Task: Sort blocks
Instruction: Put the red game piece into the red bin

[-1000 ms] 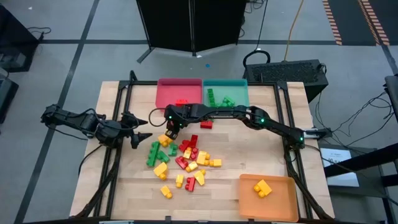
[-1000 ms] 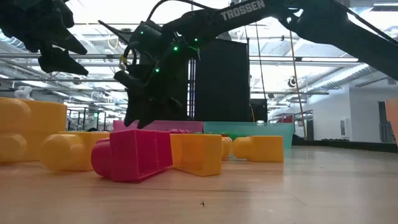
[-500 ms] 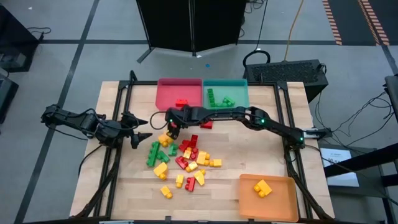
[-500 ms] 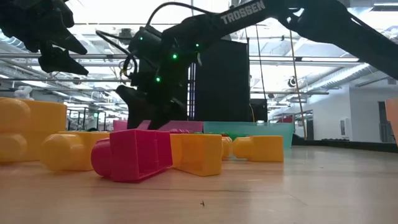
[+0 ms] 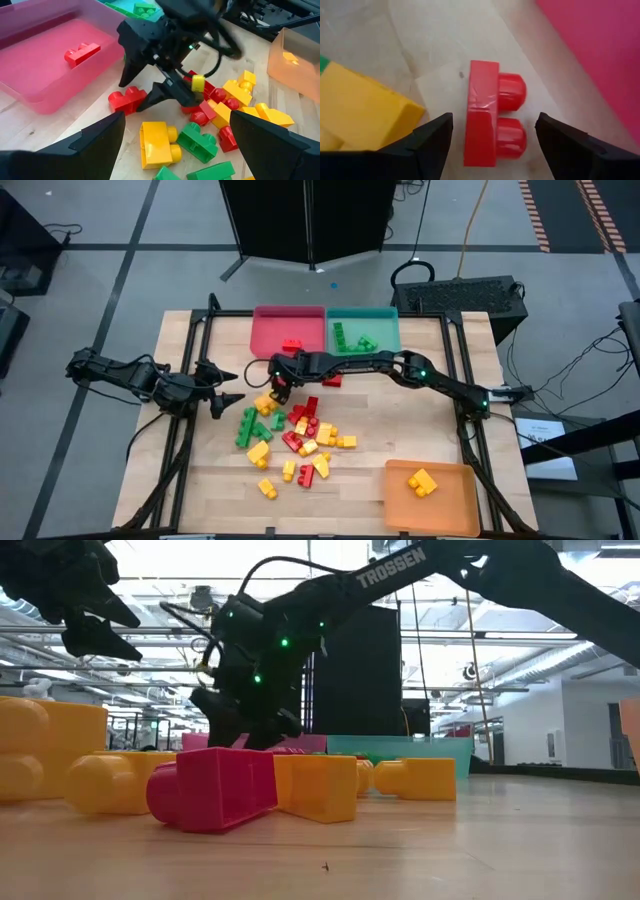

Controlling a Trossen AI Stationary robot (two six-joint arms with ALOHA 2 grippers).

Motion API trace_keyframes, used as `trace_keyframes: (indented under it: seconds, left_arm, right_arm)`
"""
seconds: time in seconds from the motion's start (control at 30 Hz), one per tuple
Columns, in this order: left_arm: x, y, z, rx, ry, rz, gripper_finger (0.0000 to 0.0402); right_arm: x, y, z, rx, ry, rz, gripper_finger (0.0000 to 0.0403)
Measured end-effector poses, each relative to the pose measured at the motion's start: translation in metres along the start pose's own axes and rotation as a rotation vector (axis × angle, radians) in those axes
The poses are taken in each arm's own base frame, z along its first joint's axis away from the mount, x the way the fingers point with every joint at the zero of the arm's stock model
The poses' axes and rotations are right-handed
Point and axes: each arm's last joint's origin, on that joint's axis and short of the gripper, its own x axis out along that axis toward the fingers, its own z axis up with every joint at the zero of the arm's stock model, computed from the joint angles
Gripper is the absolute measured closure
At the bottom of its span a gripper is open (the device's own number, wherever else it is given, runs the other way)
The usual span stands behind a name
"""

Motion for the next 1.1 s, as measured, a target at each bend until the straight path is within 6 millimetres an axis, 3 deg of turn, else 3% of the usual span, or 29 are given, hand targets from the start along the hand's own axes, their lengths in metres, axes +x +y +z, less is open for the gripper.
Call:
trace_keyframes:
  seconds: [0.37,0.53,0.63,0.87,1.1]
  left_arm:
    - [0.0,0.0,0.0,-0.001,-0.001,0.0,0.004]
    - [0.0,0.0,0.0,-0.001,0.0,0.0,0.004]
    - [0.0,0.0,0.0,-0.001,0.0,0.0,0.004]
    - [0.0,0.0,0.0,-0.001,-0.001,0.0,0.004]
    - [0.0,0.0,0.0,0.0,0.0,0.0,0.004]
  right_arm:
    - [0.013,-0.006,-0.01,0.033,-0.025,-0.007,0.0167]
    - [0.013,-0.008,-0.012,0.046,0.005,-0.015,0.0244]
    - [0.013,-0.008,-0.012,0.054,0.014,-0.011,0.025]
    - [0.001,0.003,0.001,0.053,0.004,0.057,0.025]
    - [-0.036,0.005,0.044,0.034,-0.104,0.09,0.025]
